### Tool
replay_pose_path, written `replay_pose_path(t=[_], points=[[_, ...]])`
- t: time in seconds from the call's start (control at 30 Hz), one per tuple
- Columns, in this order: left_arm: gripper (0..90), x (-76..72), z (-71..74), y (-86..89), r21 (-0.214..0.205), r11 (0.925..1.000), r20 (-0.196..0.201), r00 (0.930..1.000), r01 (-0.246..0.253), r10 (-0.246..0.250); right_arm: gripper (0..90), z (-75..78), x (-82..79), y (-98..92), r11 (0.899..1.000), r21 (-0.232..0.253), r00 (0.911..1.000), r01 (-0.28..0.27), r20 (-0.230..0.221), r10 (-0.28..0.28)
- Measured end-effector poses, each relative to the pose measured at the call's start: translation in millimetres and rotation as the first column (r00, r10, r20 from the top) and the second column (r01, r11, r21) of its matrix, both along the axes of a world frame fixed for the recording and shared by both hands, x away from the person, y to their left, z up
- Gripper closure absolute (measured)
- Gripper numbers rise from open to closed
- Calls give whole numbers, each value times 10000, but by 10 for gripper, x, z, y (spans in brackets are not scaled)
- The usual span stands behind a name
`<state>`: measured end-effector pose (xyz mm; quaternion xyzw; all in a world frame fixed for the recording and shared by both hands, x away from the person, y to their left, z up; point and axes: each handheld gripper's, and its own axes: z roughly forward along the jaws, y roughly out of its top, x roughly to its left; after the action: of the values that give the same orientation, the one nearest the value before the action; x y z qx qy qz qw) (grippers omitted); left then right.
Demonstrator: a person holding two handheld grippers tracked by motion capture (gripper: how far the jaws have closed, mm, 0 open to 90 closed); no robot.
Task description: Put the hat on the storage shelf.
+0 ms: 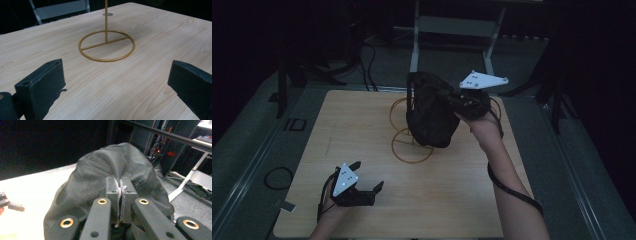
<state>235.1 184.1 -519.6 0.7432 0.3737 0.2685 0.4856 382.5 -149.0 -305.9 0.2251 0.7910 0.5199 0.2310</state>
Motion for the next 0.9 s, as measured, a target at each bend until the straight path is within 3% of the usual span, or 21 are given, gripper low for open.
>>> replay_pose_path(t=[0.37, 0.63, 0.77, 0.9], points=[[15, -3, -30, 21, -31, 10000, 68, 10000, 40, -40, 874, -159, 145, 276, 9985, -503, 9976, -195, -673, 161], [15, -4, -68, 48, -223, 9998, 6, 10000, 8, -8, 868, -286, 253, 376, 9985, -528, 9944, -146, -1051, 90], [15, -1, -67, 50, -261, 9997, 11, 10000, 4, -3, 832, -334, 281, 406, 9980, -610, 9931, -131, -1168, 59], [15, 1, -67, 62, -287, 9996, 49, 10000, -7, 9, 764, -347, 294, 411, 9991, -355, 9914, -220, -1296, 172]])
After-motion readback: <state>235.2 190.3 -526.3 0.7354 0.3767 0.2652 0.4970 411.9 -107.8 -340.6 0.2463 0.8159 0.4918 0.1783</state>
